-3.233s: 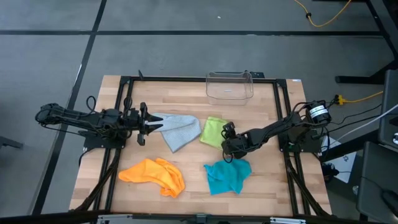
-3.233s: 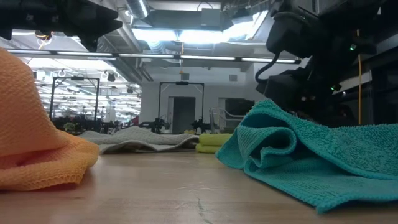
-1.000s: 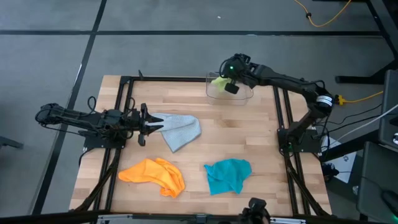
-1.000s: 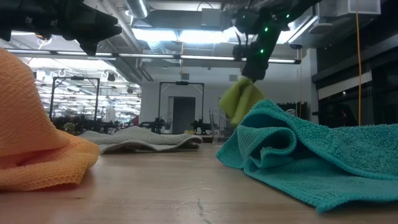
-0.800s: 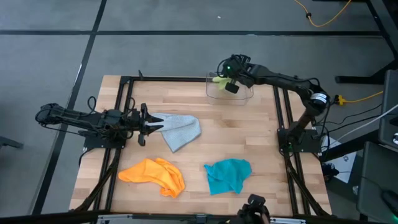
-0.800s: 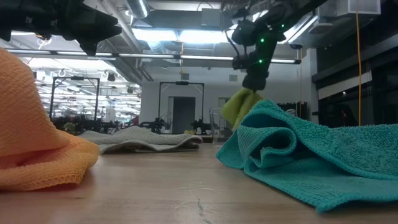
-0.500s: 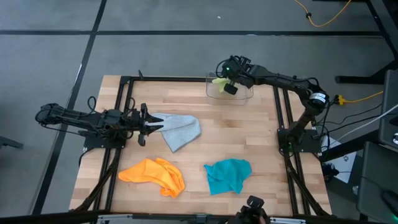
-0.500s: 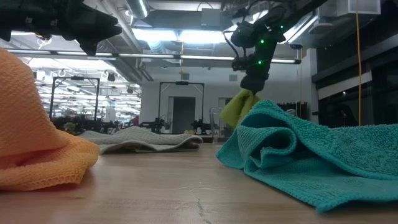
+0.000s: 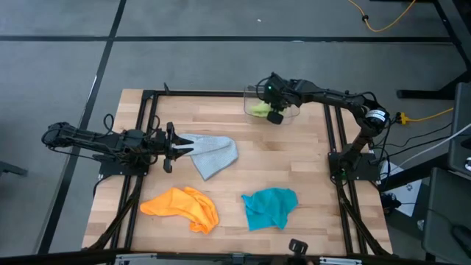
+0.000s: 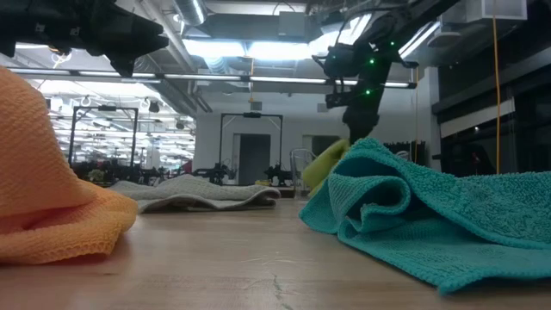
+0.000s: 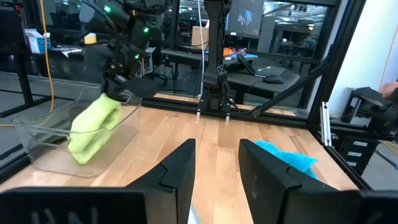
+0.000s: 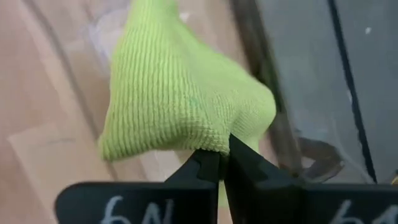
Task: Fold microfiber towels
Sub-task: Put the green microfiber towel into the transparent bin
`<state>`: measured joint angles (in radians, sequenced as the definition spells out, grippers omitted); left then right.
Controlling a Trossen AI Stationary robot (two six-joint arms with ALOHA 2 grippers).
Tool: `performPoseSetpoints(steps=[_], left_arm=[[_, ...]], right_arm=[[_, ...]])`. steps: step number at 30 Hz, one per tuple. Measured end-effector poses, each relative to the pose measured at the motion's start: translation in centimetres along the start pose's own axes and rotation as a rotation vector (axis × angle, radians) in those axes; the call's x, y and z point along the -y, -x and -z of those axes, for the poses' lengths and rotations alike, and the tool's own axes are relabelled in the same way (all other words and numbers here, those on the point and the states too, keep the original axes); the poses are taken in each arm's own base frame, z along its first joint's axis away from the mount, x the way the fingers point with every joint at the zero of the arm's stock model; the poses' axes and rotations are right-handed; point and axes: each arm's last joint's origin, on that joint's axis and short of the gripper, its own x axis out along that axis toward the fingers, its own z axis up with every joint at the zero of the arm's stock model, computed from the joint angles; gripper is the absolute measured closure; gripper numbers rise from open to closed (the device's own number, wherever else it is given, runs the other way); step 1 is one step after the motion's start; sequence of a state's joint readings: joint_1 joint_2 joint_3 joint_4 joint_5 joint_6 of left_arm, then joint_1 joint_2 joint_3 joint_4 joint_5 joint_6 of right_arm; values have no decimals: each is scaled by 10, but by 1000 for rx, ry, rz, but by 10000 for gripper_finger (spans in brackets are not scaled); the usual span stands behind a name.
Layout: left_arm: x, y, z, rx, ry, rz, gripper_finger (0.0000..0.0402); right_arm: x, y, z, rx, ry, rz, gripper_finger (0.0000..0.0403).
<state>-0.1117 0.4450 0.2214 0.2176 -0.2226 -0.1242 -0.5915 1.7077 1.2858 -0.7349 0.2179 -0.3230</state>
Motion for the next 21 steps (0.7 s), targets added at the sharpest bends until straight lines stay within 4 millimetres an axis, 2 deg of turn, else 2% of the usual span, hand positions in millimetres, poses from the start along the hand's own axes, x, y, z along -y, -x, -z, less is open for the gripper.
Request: performPoseSetpoints(steps=[11, 16, 21], left_arm=[[0, 0, 0, 0, -3, 0, 286], [0, 0, 0, 0, -3, 0, 286], [0, 0, 0, 0, -3, 0, 286]], right_arm=[[-3, 4, 11, -121, 50, -54, 296], [3, 23, 5, -159, 90, -72, 288], [14, 45, -13, -60, 83, -74, 292]])
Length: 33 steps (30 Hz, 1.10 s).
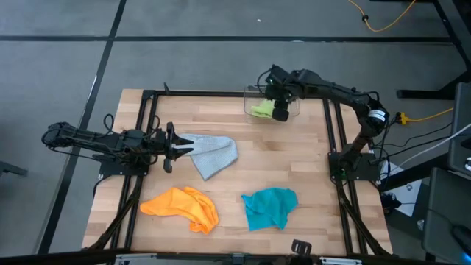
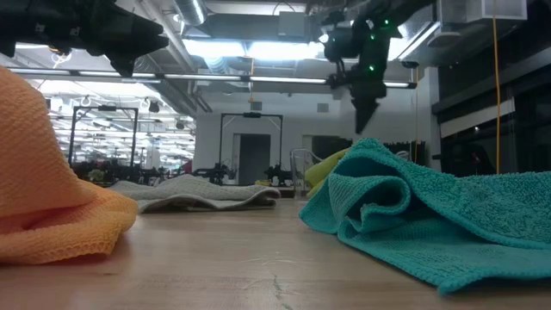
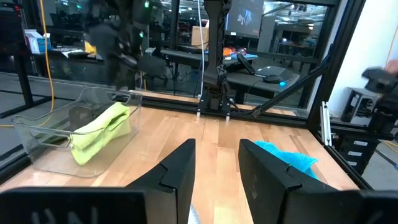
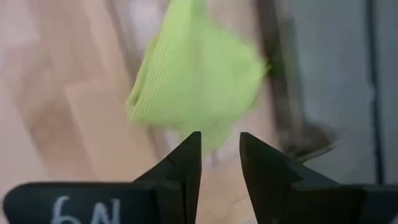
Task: Fold microfiber towels
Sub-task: Put the green microfiber towel into the transparent bin
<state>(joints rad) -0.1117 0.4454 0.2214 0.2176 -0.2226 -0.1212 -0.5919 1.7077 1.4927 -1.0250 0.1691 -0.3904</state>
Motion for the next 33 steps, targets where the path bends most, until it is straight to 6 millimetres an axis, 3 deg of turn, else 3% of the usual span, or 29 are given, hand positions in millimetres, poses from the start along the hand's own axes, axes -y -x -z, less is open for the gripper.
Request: performPoseSetpoints(steps=[5, 11, 15, 19, 24, 33], left_arm=[[0, 0, 0, 0, 1, 0, 286], [0, 0, 1, -9, -1, -1, 286], [0, 0, 1, -9, 1, -1, 286], [0, 0, 1, -8, 1, -1, 286], [0, 0, 1, -8, -8, -1, 286], [0, 0, 1, -8, -25, -2, 286]], right_arm=[[9, 11, -11, 68, -42, 118, 295], [16, 6, -12, 105, -322, 105, 296], [31, -17, -2, 14, -467, 11, 295], [39, -47, 1, -66, -495, -35, 295], [36, -75, -1, -95, -480, -225, 295], [28, -114, -5, -143, -482, -327, 295]])
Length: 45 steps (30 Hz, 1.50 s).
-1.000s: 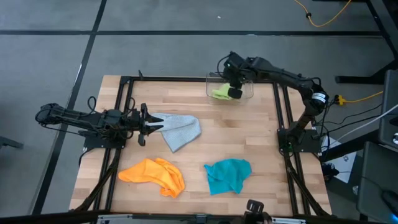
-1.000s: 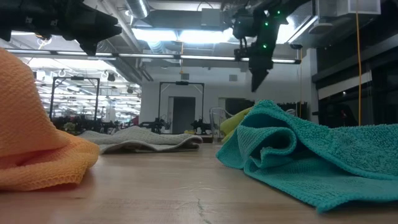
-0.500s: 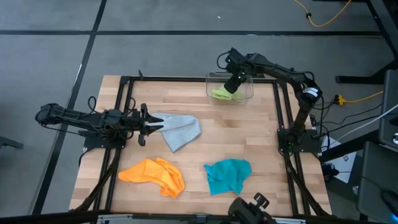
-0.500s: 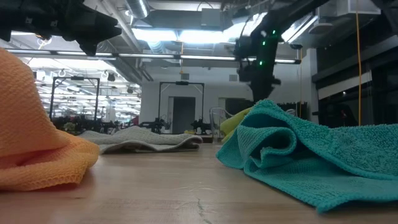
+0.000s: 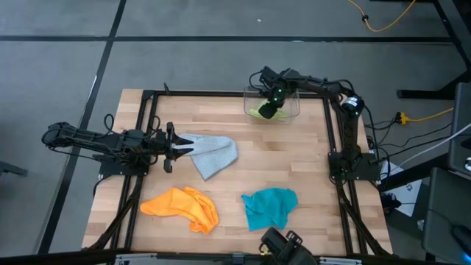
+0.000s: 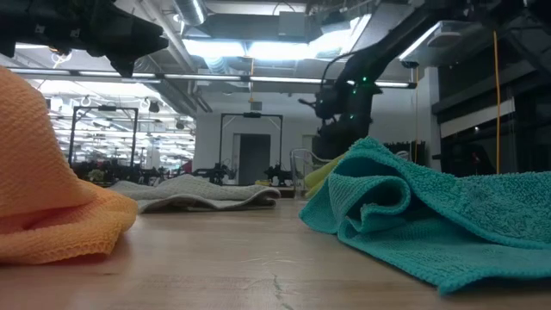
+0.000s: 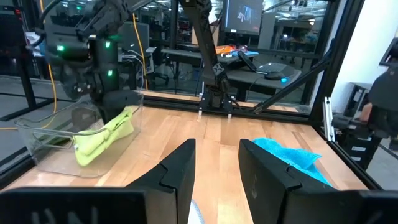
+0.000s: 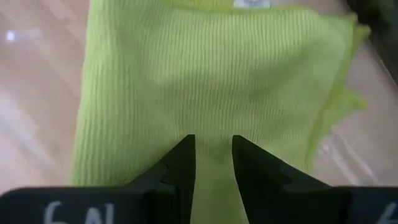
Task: Fold microfiber towels
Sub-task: Put the green microfiber towel into the transparent bin
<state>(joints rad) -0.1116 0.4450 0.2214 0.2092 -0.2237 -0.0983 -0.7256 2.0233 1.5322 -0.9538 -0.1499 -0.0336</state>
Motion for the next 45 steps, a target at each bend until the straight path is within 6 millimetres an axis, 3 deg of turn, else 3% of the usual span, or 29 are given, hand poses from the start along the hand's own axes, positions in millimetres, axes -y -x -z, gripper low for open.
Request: performPoseSetpoints(steps=[10, 16, 21, 29, 33, 36, 45], left_arm=[[0, 0, 1, -6, 2, 0, 286], [0, 0, 2, -18, 1, -2, 286], [0, 0, 2, -19, 2, -2, 286], [0, 0, 2, -23, 21, -1, 286], [0, 0, 3, -28, 20, -1, 286], [0, 0, 4, -41, 17, -3, 286], [0, 0, 4, -40, 17, -3, 286]], right_arm=[[7, -38, -11, 4, -52, 51, 295], [10, -42, -19, 81, -188, 108, 295], [8, -35, -21, 94, -226, 109, 295], [0, 9, -33, 58, -218, 105, 295], [-6, 31, -39, 61, -128, 100, 295], [-13, 35, -39, 43, 33, 80, 295], [-17, 9, -28, -27, 461, 60, 295]])
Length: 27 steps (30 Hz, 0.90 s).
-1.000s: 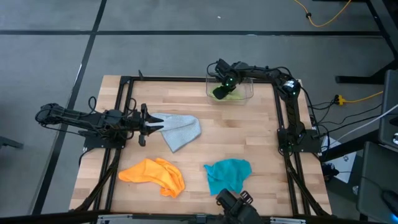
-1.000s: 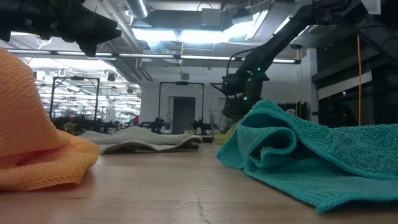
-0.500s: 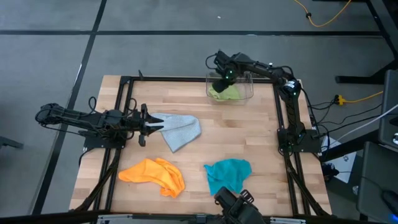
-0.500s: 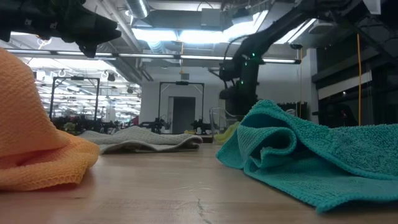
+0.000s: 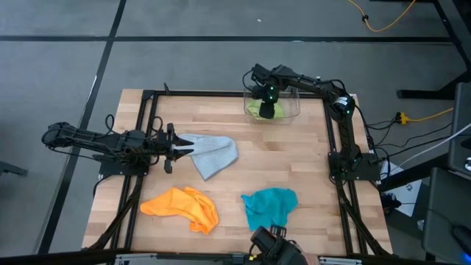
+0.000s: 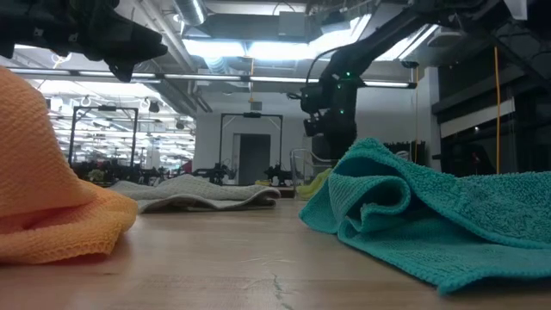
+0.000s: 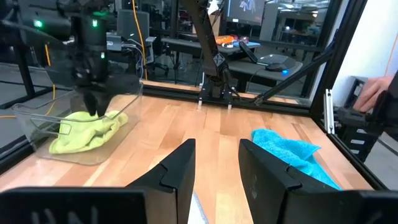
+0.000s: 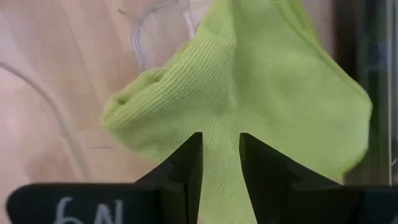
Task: Fold microfiber towels
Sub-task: Put the green microfiber towel into the transparent bin
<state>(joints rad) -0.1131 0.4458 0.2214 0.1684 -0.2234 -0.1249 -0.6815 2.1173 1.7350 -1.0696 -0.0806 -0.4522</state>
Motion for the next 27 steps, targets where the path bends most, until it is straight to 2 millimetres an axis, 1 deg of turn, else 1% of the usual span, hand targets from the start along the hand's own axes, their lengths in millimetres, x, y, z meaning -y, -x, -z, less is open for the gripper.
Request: performPoseSetpoints(steps=[5, 9, 14, 17, 21, 27], left_arm=[[0, 0, 0, -1, -4, 0, 286], [0, 0, 0, -1, -4, -1, 286], [0, 0, 0, -3, -5, -1, 286], [0, 0, 0, -4, -5, -1, 286], [0, 0, 0, -4, -5, -1, 286], [0, 0, 0, -3, -4, -1, 286]], right_arm=[[3, -10, -3, 56, 102, 30, 295], [2, -17, -1, 59, 179, 26, 295], [3, -27, 3, 45, 185, 16, 295], [5, -36, 2, 59, 178, 18, 295], [7, -48, 2, 41, 104, 0, 295], [7, -51, 1, 28, -140, 5, 295]])
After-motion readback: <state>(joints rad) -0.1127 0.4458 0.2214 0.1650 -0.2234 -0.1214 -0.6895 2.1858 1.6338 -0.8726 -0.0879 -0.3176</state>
